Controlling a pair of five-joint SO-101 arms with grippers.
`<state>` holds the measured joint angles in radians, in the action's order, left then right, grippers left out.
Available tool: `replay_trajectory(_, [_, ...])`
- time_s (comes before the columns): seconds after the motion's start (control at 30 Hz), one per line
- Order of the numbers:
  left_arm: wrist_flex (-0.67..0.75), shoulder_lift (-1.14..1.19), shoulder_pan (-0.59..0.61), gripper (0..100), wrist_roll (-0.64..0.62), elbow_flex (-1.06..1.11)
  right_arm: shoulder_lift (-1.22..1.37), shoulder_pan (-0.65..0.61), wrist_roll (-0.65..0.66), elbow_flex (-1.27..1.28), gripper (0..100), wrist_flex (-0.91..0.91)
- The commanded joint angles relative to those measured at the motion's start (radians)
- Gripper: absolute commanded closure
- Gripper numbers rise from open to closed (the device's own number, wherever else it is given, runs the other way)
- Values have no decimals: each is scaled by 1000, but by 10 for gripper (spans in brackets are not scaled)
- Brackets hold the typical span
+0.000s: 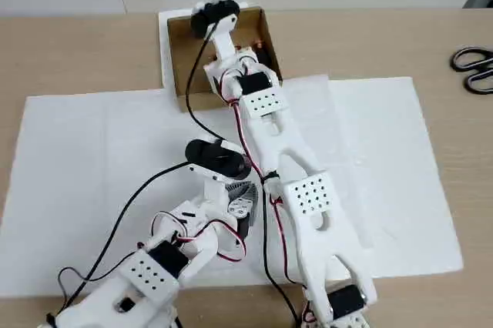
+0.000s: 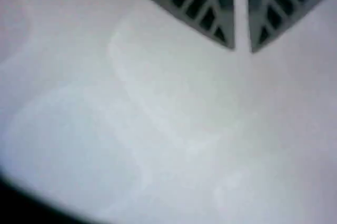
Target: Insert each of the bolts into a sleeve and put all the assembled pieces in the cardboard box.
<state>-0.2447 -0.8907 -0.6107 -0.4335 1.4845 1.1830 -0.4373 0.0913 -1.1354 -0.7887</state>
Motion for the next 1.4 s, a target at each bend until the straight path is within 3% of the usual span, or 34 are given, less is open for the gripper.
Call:
replay_trajectory(0.0, [25, -14, -5, 994, -3, -2, -19, 10, 3, -8, 773, 5])
replay_trajectory(0.1, [26, -14, -3, 994, -3, -2, -87, 2, 2, -29, 773, -74])
replay_trajectory(0.37, [26, -15, -2, 994, 2, -2, -452, -7, -123, -328, 773, -819])
replay_trajectory(0.43, [9, -15, -2, 994, 6, -2, -515, -5, -120, -353, 773, -915])
replay_trajectory(0.5, [-52, -25, -9, 994, 48, -35, -596, 27, -120, -308, 780, -917])
replay_trajectory(0.6, [-276, -109, 20, 994, 183, -163, -774, 38, -120, -176, 794, -923])
replay_trajectory(0.77, [-770, -443, 239, 994, 325, -446, -1216, 44, -123, 388, 804, -915])
replay_trajectory(0.83, [-878, -605, 295, 994, 324, -458, -1403, 41, -127, 624, 804, -909])
replay_trajectory(1.0, [-910, -936, 247, 994, 233, -265, -1751, 42, -127, 1149, 804, -828])
replay_trajectory(1.17, [-848, -901, 241, 994, 221, -82, -2018, 68, -126, 1610, 804, -653])
replay_trajectory(1.23, [-838, -922, 233, 994, 242, -35, -2120, 77, -121, 1788, 804, -573])
replay_trajectory(1.37, [-825, -928, 239, 994, 417, -12, -2325, 133, -121, 2070, 805, -446])
